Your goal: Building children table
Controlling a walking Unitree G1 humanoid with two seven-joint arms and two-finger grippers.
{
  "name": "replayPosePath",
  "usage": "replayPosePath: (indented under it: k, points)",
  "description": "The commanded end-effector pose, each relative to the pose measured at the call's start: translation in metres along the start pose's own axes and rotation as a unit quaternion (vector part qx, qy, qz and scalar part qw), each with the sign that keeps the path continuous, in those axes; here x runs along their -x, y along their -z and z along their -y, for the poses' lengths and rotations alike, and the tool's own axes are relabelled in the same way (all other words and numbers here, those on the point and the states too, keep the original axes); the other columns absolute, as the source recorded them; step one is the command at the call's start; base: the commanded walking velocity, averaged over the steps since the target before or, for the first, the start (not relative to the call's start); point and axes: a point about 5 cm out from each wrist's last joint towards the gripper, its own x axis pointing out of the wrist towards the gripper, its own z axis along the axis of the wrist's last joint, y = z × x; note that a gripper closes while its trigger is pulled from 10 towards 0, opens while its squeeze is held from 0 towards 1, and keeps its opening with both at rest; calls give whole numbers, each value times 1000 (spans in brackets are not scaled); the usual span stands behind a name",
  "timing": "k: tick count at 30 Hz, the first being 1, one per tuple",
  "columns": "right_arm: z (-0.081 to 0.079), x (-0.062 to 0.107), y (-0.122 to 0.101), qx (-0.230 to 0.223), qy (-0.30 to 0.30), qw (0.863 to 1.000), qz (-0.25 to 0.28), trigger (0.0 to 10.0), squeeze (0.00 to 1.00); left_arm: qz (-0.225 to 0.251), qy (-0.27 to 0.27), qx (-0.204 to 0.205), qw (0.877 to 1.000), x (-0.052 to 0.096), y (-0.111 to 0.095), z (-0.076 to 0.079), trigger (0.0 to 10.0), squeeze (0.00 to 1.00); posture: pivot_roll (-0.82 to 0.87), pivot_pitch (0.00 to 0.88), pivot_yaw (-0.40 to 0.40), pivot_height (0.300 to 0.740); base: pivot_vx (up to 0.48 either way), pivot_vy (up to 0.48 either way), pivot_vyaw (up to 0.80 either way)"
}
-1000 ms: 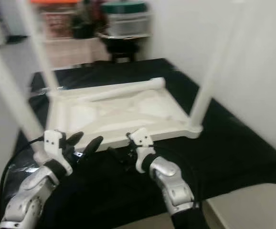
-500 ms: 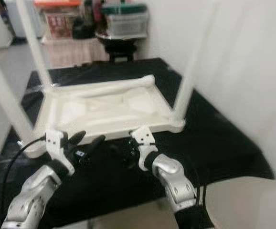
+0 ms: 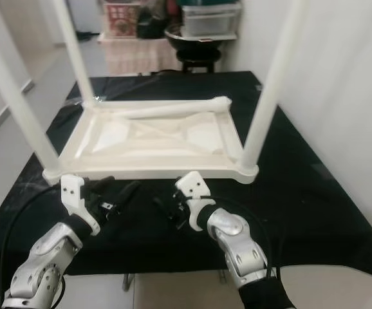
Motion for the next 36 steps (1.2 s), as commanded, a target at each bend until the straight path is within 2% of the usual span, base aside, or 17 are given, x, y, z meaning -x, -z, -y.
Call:
replayPosePath:
  k: [1,6,8,10,11,13,14,16,18,20,24,31,36]
  points:
    - [-2,-7,-6,9,1,1000,-3,10000,0,-5,-4,4,1000,4,1,-3,10000,0,-137,84,-15,740,0,0,800]
    - [17,-15,-15,46,53,997,-29,10000,0,-6,0,1,1000,7,0,-2,10000,0,-129,91,-14,740,0,0,640]
    - [17,-15,-15,46,53,997,-29,10000,0,-6,0,1,1000,7,0,-2,10000,0,-129,91,-14,740,0,0,0]
    - [33,-19,-22,87,84,991,-53,10000,0,-6,-10,-8,1000,12,0,-3,10000,0,-123,97,-11,740,0,0,0]
    - [33,-19,-22,87,84,991,-53,10000,0,-6,-10,-8,1000,12,0,-3,10000,0,-123,97,-11,740,0,0,0]
    - [39,-21,-26,127,71,987,-75,10000,0,-9,-18,-16,1000,17,1,-4,10000,0,-115,102,-14,740,0,0,0]
    - [39,-21,-26,127,71,987,-75,10000,0,-9,-18,-16,1000,17,1,-4,10000,0,-115,102,-14,740,0,0,0]
    - [39,-22,-24,153,19,980,-126,10000,0,-12,-19,-20,1000,20,2,-2,10000,0,-111,104,-15,740,0,0,0]
    - [39,-22,-24,153,19,980,-126,10000,0,-12,-19,-20,1000,20,2,-2,10000,0,-111,104,-15,740,0,0,0]
    - [50,-27,-32,170,22,975,-144,10000,0,-13,-18,-26,999,23,2,0,10000,0,-95,111,-25,740,0,0,0]
    - [70,-38,-40,140,63,970,-187,10000,0,-14,-17,-29,999,26,3,4,10000,0,-88,116,-29,740,0,0,0]
    - [79,-40,-35,110,101,964,-222,10000,0,-17,-14,-34,999,27,3,8,10000,0,-78,128,-34,740,0,0,0]
    - [92,-37,-29,76,109,950,-282,10000,0,-26,-7,-42,999,32,5,18,10000,0,-61,142,-42,740,0,0,0]
